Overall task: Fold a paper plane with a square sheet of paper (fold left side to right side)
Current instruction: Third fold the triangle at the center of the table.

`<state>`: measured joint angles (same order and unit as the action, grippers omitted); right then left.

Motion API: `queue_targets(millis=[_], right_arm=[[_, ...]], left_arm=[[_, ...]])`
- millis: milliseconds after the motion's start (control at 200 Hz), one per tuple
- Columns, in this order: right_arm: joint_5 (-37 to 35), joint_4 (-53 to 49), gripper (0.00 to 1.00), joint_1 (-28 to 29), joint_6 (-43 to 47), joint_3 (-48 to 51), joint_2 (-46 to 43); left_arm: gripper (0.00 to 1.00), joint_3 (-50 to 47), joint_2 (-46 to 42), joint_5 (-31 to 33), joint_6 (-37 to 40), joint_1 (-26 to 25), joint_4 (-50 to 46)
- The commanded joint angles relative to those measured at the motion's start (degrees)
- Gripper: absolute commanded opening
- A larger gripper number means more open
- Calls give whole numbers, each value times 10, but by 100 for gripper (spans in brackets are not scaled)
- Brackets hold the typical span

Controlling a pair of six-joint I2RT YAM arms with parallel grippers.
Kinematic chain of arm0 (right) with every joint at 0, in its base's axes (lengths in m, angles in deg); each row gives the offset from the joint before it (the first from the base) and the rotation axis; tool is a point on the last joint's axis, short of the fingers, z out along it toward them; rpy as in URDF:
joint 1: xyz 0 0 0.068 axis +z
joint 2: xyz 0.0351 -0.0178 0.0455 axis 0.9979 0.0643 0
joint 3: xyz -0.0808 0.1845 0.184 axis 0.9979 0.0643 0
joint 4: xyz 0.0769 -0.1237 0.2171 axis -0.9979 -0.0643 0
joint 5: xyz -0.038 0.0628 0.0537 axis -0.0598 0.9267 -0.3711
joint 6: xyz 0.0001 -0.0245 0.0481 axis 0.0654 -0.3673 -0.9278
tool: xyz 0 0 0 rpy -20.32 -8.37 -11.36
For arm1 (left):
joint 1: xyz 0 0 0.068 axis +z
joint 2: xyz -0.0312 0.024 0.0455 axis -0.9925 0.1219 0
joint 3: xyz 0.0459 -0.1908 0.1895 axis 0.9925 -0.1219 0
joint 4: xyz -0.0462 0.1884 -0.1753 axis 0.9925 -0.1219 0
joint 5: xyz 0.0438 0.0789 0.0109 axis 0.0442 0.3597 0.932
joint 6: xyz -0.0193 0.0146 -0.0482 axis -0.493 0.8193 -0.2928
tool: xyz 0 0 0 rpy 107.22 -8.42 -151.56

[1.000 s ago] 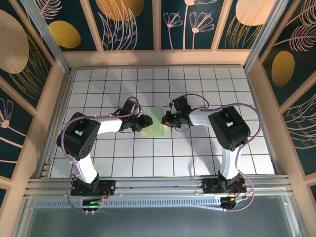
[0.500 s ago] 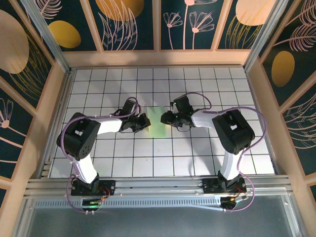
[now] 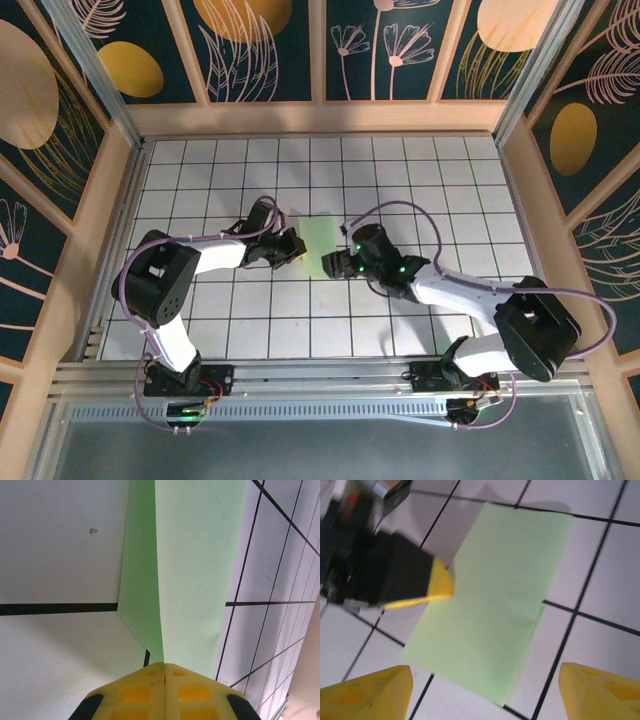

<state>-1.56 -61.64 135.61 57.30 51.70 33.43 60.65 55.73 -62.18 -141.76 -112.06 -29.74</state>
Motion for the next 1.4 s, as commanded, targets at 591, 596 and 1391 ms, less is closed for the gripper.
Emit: queue_targets(millis=[591, 596, 1391], right_arm=[[-221, 60, 77, 137, 176, -84, 205], [-222, 60, 77, 137, 176, -85, 205], [10, 57, 0, 56, 98, -49, 139]], left_arm=[[0, 16, 3, -25, -3, -4, -16], [0, 16, 3, -25, -3, -4, -16], [39, 23, -79, -15, 44, 67, -59]])
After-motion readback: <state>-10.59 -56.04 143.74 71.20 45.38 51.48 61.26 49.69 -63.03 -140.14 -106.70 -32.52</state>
